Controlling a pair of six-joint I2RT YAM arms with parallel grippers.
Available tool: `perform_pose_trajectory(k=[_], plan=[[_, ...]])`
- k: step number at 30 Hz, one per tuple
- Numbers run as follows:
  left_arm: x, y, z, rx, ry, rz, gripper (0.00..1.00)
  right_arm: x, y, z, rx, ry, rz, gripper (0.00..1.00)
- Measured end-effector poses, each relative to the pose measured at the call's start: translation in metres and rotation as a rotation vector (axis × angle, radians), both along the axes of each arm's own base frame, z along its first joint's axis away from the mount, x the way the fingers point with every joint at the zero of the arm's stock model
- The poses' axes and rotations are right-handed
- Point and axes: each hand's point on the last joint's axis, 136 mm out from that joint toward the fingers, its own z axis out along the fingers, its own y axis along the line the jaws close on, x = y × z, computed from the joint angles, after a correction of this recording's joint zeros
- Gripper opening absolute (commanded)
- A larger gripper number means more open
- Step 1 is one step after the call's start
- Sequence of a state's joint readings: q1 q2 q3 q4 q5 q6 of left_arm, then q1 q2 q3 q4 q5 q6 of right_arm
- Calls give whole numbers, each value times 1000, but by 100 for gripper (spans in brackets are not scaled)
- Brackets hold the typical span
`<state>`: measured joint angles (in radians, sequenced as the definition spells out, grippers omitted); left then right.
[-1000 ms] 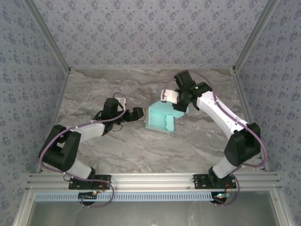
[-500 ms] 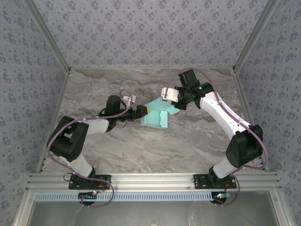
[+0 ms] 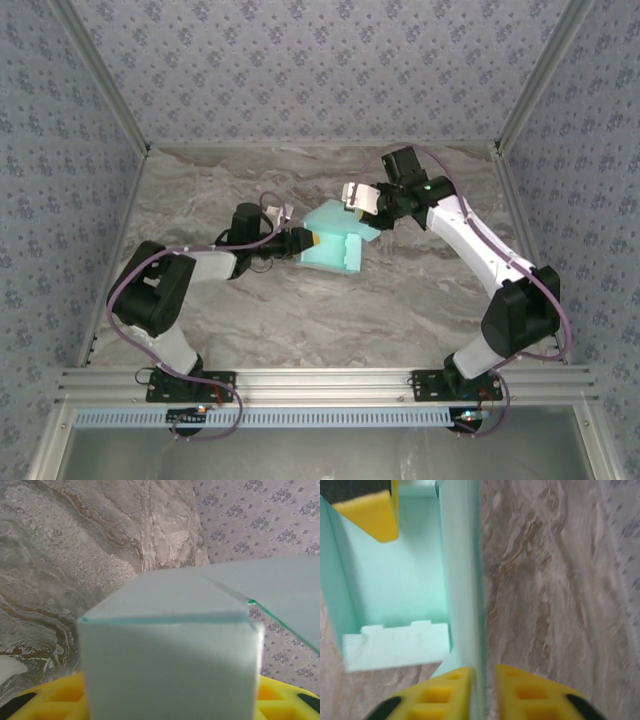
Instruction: Fold the paper box
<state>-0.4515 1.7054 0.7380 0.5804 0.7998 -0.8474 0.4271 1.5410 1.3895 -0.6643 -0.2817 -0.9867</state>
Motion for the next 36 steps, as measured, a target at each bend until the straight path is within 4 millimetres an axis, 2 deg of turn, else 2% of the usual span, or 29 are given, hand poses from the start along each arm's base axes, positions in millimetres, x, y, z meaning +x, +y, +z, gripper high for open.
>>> perform_pose_trajectory(k=[5, 7, 11, 15, 17, 19, 22, 26, 28, 36], plan=[[3, 0, 1, -1, 0, 11, 39, -4, -1, 20, 175, 4, -50, 44], [5, 1, 3, -1, -2, 19, 39, -3, -10, 32, 270, 3, -101, 47], [15, 4, 10, -2, -23, 47, 40, -9, -38, 49, 483, -17, -256, 60], [26, 5, 23, -6, -51, 75, 40, -13, -60, 64, 683, -55, -437, 64], [29, 7, 28, -7, -63, 88, 40, -14, -67, 64, 778, -50, -528, 66], [31, 8, 31, -5, -65, 106, 40, -16, -75, 54, 868, -2, -630, 64], [35, 11, 33, -2, -67, 137, 40, -19, -74, 27, 953, 128, -724, 61], [40, 13, 35, -4, -53, 169, 40, -28, -47, -10, 957, 290, -718, 55], [41, 13, 35, -7, -45, 177, 40, -29, -33, -20, 959, 348, -711, 51], [42, 13, 42, -23, -17, 195, 40, 8, -3, -49, 977, 501, -745, 50]])
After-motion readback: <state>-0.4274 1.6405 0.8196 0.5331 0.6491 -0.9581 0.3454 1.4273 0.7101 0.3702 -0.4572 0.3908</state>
